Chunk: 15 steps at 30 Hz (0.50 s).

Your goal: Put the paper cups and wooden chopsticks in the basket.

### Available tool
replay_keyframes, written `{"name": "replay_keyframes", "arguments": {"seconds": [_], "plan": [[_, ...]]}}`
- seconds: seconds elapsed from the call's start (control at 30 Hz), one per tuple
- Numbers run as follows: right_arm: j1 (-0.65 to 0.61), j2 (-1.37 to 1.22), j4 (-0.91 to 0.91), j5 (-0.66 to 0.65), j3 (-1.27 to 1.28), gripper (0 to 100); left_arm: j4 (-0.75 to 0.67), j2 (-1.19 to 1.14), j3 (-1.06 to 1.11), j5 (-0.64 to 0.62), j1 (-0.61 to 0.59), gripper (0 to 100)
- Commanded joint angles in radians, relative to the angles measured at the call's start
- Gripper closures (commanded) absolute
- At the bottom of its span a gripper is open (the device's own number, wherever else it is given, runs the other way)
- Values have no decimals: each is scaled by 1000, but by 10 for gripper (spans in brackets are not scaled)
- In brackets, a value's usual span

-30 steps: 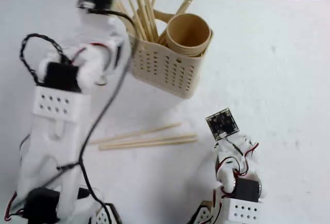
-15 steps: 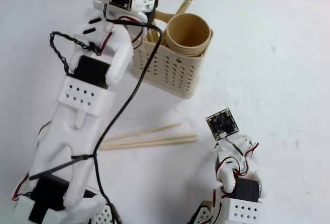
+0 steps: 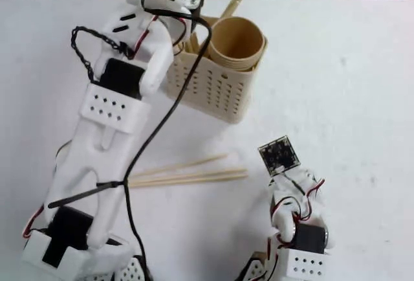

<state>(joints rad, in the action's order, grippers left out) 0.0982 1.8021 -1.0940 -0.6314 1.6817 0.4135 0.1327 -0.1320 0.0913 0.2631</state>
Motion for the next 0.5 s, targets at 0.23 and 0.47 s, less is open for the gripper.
{"name": "replay_keyframes", "arguments": {"seconds": [0.23, 0.47], "plan": [[5, 12, 8, -6, 9, 929, 3, 8, -49, -5, 1, 920], [5, 12, 8, -6, 9, 929, 41, 8, -55, -3, 1, 889]]}}
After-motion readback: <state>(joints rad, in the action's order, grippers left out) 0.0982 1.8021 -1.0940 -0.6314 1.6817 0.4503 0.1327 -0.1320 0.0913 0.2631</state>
